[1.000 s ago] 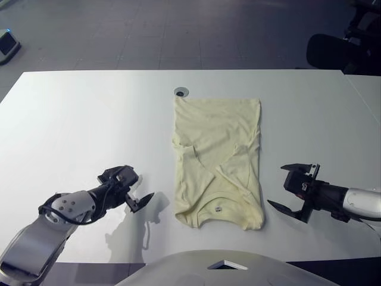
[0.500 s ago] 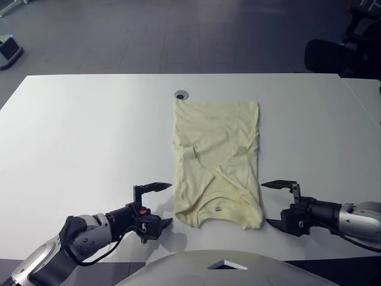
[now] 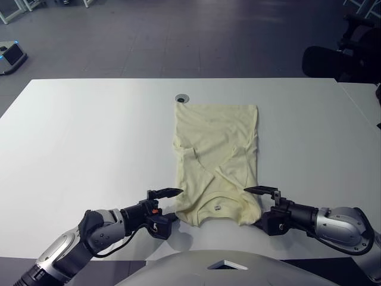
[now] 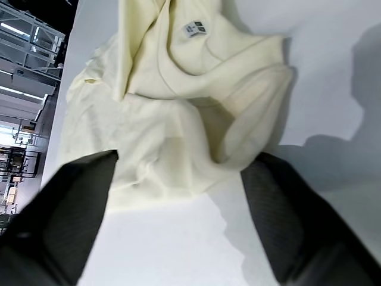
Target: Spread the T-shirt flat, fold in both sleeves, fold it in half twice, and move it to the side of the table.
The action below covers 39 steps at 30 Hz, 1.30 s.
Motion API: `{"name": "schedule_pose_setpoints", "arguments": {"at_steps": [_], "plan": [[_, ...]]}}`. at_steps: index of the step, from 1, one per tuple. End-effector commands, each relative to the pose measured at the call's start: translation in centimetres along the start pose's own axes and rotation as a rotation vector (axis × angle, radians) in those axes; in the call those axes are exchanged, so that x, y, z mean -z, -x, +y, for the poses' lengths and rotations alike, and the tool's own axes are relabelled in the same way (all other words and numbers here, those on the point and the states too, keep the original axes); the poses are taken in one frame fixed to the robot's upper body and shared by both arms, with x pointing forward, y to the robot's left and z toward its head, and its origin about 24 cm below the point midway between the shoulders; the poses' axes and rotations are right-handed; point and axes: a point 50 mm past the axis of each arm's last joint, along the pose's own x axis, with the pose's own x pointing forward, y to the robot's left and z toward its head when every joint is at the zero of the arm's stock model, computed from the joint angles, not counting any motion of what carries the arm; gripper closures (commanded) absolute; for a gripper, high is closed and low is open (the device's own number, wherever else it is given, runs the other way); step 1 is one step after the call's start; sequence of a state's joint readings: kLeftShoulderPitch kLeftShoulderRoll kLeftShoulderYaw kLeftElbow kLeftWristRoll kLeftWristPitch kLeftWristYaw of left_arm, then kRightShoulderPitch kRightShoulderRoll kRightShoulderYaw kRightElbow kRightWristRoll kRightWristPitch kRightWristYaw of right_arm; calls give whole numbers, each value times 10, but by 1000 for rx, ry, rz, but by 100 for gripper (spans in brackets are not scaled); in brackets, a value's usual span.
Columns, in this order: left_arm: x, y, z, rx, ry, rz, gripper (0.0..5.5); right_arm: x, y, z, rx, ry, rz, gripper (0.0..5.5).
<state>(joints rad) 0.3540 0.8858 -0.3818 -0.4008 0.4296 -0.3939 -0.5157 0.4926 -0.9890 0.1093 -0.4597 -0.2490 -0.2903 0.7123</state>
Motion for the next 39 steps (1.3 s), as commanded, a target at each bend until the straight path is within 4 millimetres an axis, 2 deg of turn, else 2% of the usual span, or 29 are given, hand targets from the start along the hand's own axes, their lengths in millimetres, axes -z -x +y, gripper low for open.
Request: {"name": "schedule_pose_setpoints", "arguments": {"at_steps": [1, 10, 14, 18, 22, 28, 34, 39], "plan": [[14, -1, -25, 157, 27, 99, 273, 14, 4, 10, -70, -13, 92, 198], [14, -5, -26, 136, 43, 110, 438, 17, 2, 1, -38, 25, 79, 349], [12, -7, -27, 130, 56, 107, 505, 17, 1, 3, -43, 22, 79, 419], [13, -5, -24, 132, 58, 107, 550, 17, 0, 3, -49, 29, 76, 485], [16, 2, -21, 163, 63, 114, 550, 13, -5, -5, -51, 71, 43, 547], [14, 16, -21, 247, 145, 119, 550, 5, -11, -11, -60, 112, -5, 547], [-4, 25, -31, 354, 287, 80, 550, -6, -6, -5, -164, 108, -75, 547], [-16, 30, -29, 415, 417, 36, 550, -17, 8, 0, -308, -12, -116, 547]]}}
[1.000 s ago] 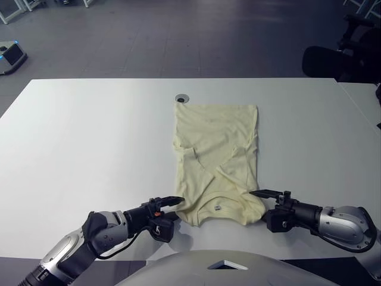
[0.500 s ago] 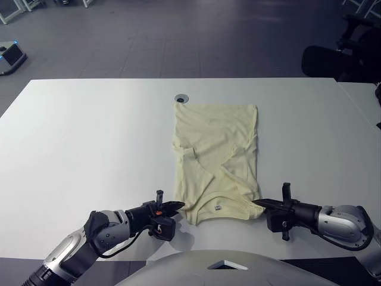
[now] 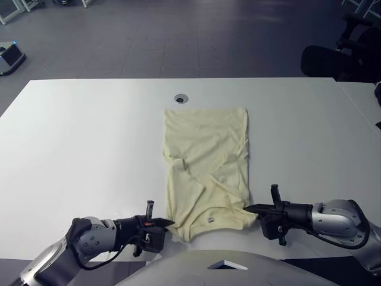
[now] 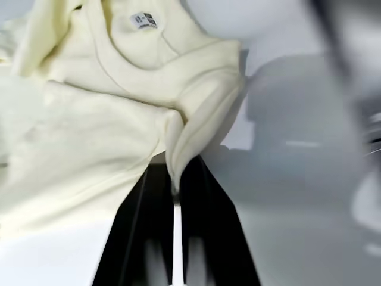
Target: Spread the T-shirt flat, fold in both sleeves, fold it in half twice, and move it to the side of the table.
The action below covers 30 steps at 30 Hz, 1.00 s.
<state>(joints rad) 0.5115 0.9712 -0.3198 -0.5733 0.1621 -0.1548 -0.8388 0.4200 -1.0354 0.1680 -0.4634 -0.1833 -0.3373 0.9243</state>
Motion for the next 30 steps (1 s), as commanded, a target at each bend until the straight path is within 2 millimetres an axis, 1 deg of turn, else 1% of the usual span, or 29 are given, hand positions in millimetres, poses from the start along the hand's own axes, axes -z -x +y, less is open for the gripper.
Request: {"name": "schedule_pose_setpoints", "arguments": {"at_steps": [1, 8, 10, 12, 15, 19, 23, 26, 30], "plan": [[2, 6, -12, 137, 125, 37, 550, -11, 12, 0, -103, -96, -44, 547], [-9, 24, -8, 274, 308, -22, 550, -15, 26, -14, -208, -316, -109, 547], [-10, 27, -3, 285, 352, -49, 550, -17, 30, -18, -237, -394, -143, 547], [-10, 29, 6, 277, 395, -84, 550, -21, 35, -24, -271, -471, -191, 547], [-11, 34, 30, 236, 435, -136, 550, -24, 40, -39, -281, -546, -259, 547], [-11, 48, 60, 175, 522, -220, 550, -24, 47, -69, -268, -618, -356, 547], [-9, 63, 93, 117, 570, -284, 550, -20, 52, -98, -251, -640, -405, 547], [-6, 70, 121, 76, 587, -323, 550, -8, 49, -121, -216, -670, -423, 547], [4, 72, 158, 12, 607, -339, 550, 15, 39, -150, -163, -719, -422, 547]]}}
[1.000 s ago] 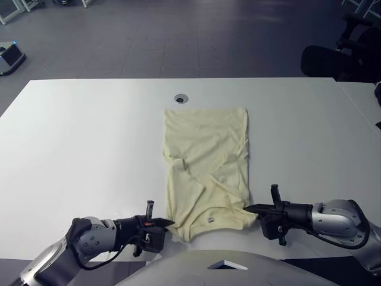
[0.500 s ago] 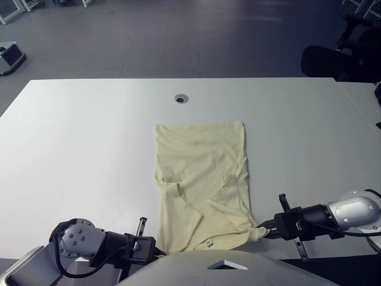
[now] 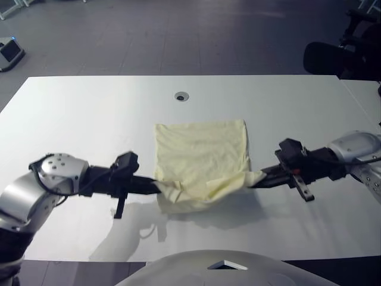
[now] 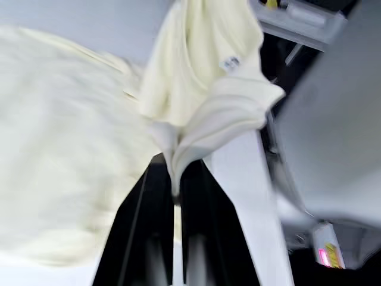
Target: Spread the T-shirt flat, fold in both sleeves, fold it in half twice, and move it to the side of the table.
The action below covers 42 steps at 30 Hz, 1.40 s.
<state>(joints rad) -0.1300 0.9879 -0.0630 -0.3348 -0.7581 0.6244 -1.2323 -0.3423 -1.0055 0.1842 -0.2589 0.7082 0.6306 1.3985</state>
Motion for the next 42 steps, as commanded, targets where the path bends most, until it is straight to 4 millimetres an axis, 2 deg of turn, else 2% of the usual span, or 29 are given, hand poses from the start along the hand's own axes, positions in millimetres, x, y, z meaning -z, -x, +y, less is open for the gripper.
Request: {"name": "schedule_pose_setpoints", "arguments": {"at_steps": [1, 7, 14, 20, 28, 33, 39, 40, 42], "plan": [[-13, 2, 33, -52, 1, -23, 550, -3, 3, -35, 61, -30, -18, 547], [-20, -1, 72, -122, -16, -25, 550, -5, 4, -79, 135, -79, -58, 547], [-25, -4, 107, -237, -43, -28, 550, -8, 2, -110, 203, -90, -87, 547], [-25, -18, 133, -345, -30, -52, 550, 2, -3, -130, 310, -117, -83, 547], [-9, -36, 151, -442, 31, -26, 550, 31, -8, -144, 502, -174, -15, 547], [0, -40, 155, -480, 55, 2, 550, 39, -12, -147, 566, -183, 3, 547], [0, -43, 160, -546, 58, -1, 550, 40, -15, -152, 641, -175, 7, 547], [-2, -44, 162, -568, 63, -13, 517, 40, -14, -154, 690, -177, -1, 514], [-9, -42, 166, -622, 75, -58, 485, 36, -9, -159, 831, -181, -55, 484]]}}
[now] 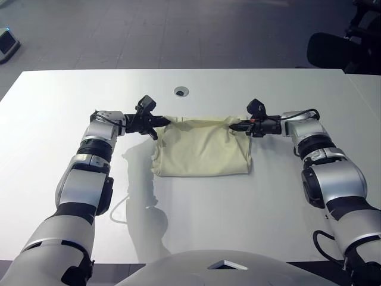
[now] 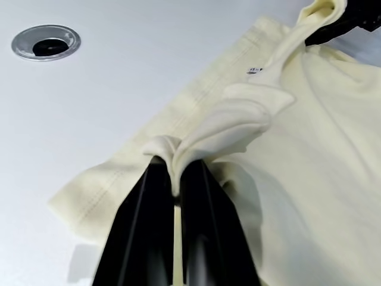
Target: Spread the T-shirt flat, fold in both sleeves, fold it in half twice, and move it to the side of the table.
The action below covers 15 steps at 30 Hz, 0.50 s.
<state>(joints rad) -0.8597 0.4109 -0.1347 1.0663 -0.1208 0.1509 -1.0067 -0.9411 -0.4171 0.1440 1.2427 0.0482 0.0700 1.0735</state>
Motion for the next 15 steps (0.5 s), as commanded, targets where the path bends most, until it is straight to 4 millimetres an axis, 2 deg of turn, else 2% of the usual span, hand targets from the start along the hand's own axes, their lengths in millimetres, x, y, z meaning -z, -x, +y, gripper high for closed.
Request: {"name": "schedule_pose_setpoints", "arguments": {"at_steps": [1, 5, 8, 11, 15], "plan": [[-25, 0, 8, -100, 5, -86, 474, -17, 2, -13, 231, -17, -115, 473], [-35, 9, 19, -224, 43, -160, 413, -28, 4, -19, 371, -37, -227, 414], [-36, 17, 23, -295, -19, -169, 355, -35, -1, -15, 379, 14, -265, 358], [-28, 19, 6, -246, -195, -107, 307, -45, -11, -5, 350, 203, -240, 311], [-17, 26, -38, -130, -375, -8, 239, -48, -21, 1, 362, 407, -139, 246]]}}
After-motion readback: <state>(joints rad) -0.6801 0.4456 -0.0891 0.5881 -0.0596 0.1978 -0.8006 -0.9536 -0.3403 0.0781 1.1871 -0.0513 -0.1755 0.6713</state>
